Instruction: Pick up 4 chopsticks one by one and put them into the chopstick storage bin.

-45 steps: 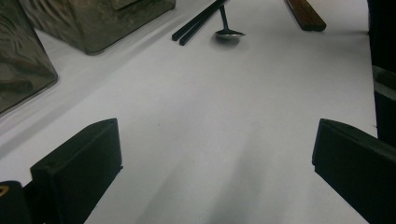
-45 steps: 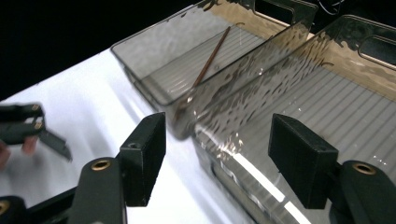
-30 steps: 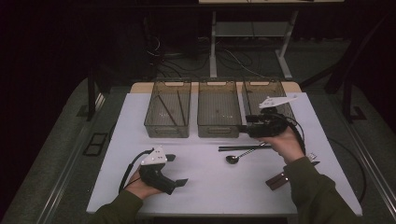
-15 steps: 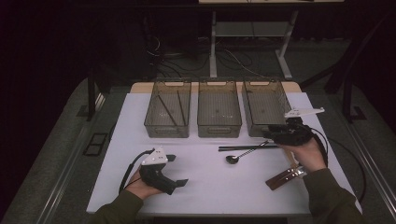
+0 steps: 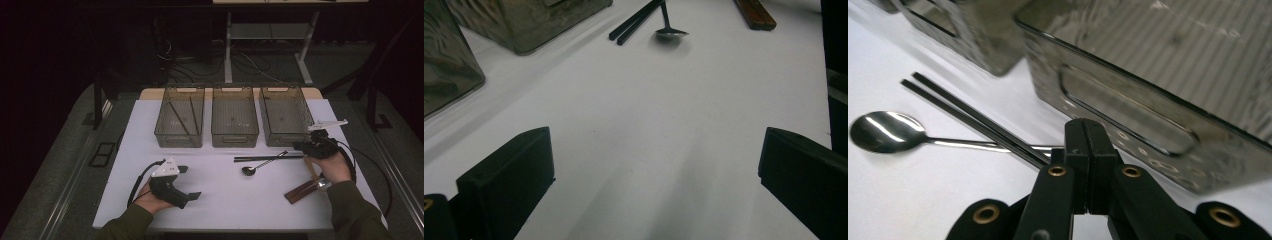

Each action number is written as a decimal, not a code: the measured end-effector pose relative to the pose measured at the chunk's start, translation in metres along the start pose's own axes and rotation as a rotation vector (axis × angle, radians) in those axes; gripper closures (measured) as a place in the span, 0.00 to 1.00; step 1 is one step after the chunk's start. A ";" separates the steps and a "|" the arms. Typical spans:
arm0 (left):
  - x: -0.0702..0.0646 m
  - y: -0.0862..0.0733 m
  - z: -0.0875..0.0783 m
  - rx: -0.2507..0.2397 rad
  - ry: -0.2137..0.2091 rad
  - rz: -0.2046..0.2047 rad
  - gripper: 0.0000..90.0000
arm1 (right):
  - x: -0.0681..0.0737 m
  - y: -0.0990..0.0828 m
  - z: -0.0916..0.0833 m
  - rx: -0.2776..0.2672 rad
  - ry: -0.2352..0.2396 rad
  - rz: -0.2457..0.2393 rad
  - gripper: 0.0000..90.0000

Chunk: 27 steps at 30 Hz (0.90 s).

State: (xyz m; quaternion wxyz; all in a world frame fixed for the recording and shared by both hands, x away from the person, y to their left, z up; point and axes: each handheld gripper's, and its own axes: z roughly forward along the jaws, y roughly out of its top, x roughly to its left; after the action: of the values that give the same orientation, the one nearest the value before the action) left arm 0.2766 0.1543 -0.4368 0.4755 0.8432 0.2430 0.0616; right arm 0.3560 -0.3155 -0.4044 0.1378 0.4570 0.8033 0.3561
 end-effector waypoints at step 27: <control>0.000 0.000 0.000 0.001 0.001 0.000 0.01 | -0.010 -0.032 0.008 0.137 -0.057 0.008 0.99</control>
State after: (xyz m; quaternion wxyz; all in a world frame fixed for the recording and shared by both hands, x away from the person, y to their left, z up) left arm 0.2763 0.1543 -0.4365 0.4752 0.8434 0.2431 0.0618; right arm 0.3457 -0.3307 -0.4330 0.1276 0.4788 0.8196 0.2875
